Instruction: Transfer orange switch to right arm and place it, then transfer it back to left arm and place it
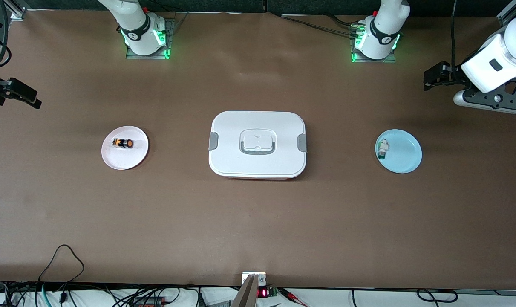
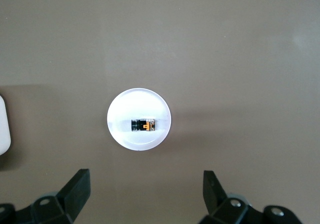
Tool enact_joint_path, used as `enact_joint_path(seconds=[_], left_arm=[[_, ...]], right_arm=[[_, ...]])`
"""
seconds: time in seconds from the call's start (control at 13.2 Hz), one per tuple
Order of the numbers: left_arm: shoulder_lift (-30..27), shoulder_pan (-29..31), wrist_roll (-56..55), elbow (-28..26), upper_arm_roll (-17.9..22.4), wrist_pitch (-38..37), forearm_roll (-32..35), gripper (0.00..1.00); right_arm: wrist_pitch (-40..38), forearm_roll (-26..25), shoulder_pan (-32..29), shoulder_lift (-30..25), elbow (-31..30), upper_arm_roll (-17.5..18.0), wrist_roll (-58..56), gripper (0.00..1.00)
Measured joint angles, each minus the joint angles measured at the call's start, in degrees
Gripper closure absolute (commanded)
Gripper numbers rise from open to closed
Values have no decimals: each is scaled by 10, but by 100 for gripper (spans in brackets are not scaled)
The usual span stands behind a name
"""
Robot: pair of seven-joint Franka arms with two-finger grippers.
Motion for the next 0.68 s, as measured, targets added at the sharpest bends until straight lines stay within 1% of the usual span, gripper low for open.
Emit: enact_joint_path(seconds=[0.3, 0.68], left_arm=[[0, 0, 0, 0, 0, 0, 0, 0], [0, 0, 0, 0, 0, 0, 0, 0]], right_arm=[[-23, 0, 26, 0, 4, 4, 0, 0], [-33, 0, 26, 0, 6, 2, 0, 0]])
